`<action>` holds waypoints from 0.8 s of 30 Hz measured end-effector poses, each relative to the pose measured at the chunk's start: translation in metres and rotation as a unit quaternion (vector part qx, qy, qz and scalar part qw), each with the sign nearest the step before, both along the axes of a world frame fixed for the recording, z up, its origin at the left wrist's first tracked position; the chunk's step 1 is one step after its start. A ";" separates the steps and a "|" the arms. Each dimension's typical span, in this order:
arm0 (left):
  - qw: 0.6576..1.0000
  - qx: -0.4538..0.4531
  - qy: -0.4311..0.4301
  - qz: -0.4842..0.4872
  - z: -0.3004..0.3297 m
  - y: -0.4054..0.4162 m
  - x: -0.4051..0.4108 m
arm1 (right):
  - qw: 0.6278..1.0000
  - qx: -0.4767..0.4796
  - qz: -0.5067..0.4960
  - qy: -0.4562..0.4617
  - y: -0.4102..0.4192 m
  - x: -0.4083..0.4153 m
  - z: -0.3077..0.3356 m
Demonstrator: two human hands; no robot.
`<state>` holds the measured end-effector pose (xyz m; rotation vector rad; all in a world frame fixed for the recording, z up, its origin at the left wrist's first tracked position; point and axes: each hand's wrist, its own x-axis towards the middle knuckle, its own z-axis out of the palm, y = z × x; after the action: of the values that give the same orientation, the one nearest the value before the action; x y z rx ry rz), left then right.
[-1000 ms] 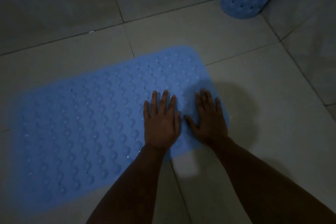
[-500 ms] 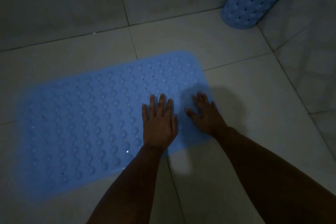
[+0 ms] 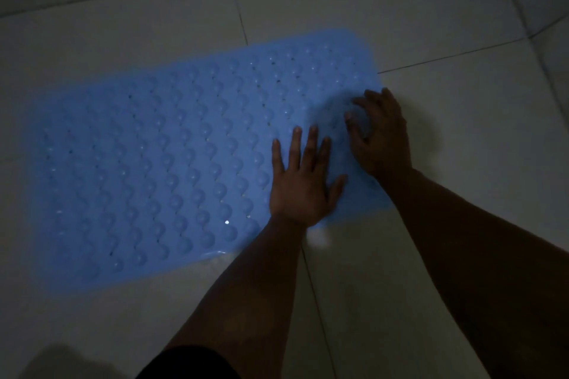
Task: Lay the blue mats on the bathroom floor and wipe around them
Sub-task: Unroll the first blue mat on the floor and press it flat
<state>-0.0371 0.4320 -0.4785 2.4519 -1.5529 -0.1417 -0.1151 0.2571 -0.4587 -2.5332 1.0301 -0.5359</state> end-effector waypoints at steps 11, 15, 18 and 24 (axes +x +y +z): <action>0.980 0.133 0.146 -0.032 0.030 -0.010 0.027 | 0.997 0.069 0.012 0.018 0.023 0.021 0.055; 0.987 0.057 0.145 -0.039 0.069 0.040 0.067 | 0.985 0.136 0.058 0.085 0.052 0.041 0.088; 0.996 0.024 0.066 0.050 0.063 0.106 0.089 | 0.973 0.161 0.101 0.129 0.100 0.062 0.086; 0.982 0.022 0.029 0.184 0.056 0.153 0.109 | 0.963 0.108 0.173 0.174 0.197 0.091 0.024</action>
<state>0.0719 0.5852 -0.4227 2.6919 -1.0595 -0.1819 -0.0237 0.4544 -0.4352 -2.5745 0.6785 0.1195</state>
